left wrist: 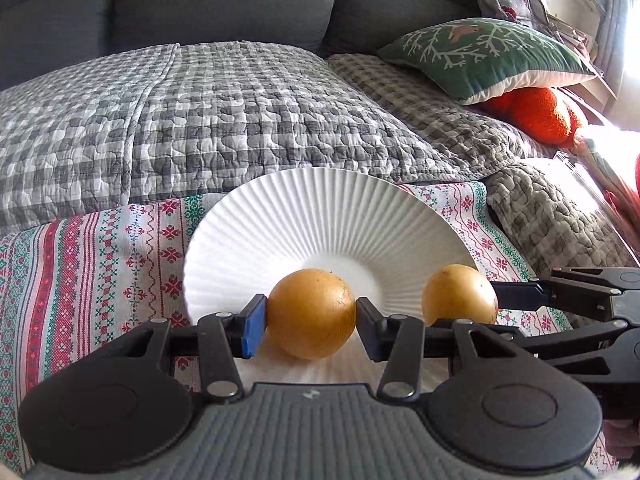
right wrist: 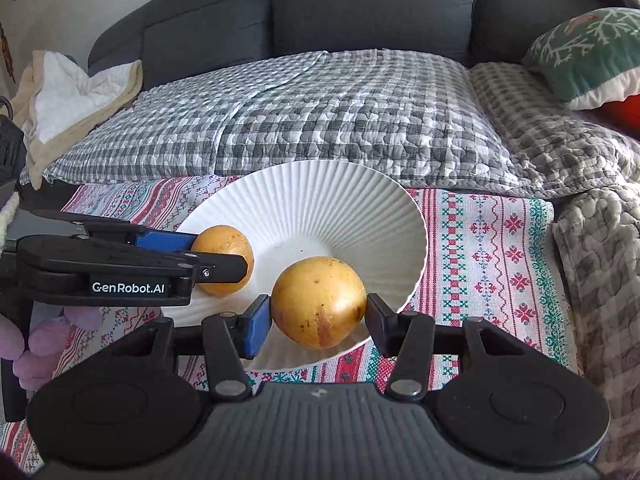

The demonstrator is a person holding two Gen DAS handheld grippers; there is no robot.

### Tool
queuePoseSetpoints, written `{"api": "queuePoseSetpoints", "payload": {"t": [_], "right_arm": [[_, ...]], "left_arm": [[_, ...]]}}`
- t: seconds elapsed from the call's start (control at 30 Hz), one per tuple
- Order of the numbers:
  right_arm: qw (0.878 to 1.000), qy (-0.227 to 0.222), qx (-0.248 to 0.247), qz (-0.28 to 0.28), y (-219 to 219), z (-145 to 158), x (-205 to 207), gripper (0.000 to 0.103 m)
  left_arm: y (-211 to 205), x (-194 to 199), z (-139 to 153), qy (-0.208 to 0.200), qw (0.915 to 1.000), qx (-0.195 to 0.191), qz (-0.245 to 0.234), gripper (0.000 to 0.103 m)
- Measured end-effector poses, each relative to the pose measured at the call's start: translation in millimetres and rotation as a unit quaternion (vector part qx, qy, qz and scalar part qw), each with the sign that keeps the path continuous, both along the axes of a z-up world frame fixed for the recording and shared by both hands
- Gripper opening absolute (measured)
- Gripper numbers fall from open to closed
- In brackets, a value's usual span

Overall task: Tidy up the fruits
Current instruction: 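Carry both yellow pears onto the white plate and open both tools, then withdraw both open tools from the plate back toward the fruit cluster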

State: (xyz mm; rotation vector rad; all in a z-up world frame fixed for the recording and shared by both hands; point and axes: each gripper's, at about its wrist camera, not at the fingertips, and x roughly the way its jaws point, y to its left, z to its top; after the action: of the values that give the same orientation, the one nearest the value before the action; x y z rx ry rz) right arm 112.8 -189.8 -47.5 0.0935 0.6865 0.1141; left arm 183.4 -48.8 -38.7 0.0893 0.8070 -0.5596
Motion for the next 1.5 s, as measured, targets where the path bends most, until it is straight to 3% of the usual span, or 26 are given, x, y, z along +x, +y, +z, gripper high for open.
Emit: {"api": "queuePoseSetpoints", "payload": {"t": [0.17,0.27,0.7,0.83,1.17,1.5], "right_arm": [[1.0,0.003,0.0,0.002,1.3,2.6,-3.1,0.048],[1.0,-0.001,0.008,0.001,0.1,9.5,-7.6,0.048],[1.0,-0.007,0.009,-0.026,-0.5,34.1,-47.0,0.069],[0.999,-0.005,0.021,-0.036,-0.1,36.9,-65.8,0.073],[0.999,-0.004,-0.013,-0.043,15.6,40.6,-103.3,0.08],[0.999,-0.018,-0.01,-0.049,28.5,37.2,-124.7,0.094]], "left_arm": [[0.3,-1.2,0.9,0.005,1.0,-0.007,0.002,0.045],[0.0,-5.3,3.7,0.005,0.9999,-0.009,0.005,0.053],[2.2,-58.4,25.9,-0.011,0.9999,-0.002,0.002,0.08],[13.3,-81.9,29.8,-0.009,0.9999,0.01,0.008,0.083],[41.9,-124.1,33.9,0.002,0.9987,0.037,0.035,0.091],[56.3,-154.4,24.1,0.003,0.9962,0.072,0.048,0.097]]}}
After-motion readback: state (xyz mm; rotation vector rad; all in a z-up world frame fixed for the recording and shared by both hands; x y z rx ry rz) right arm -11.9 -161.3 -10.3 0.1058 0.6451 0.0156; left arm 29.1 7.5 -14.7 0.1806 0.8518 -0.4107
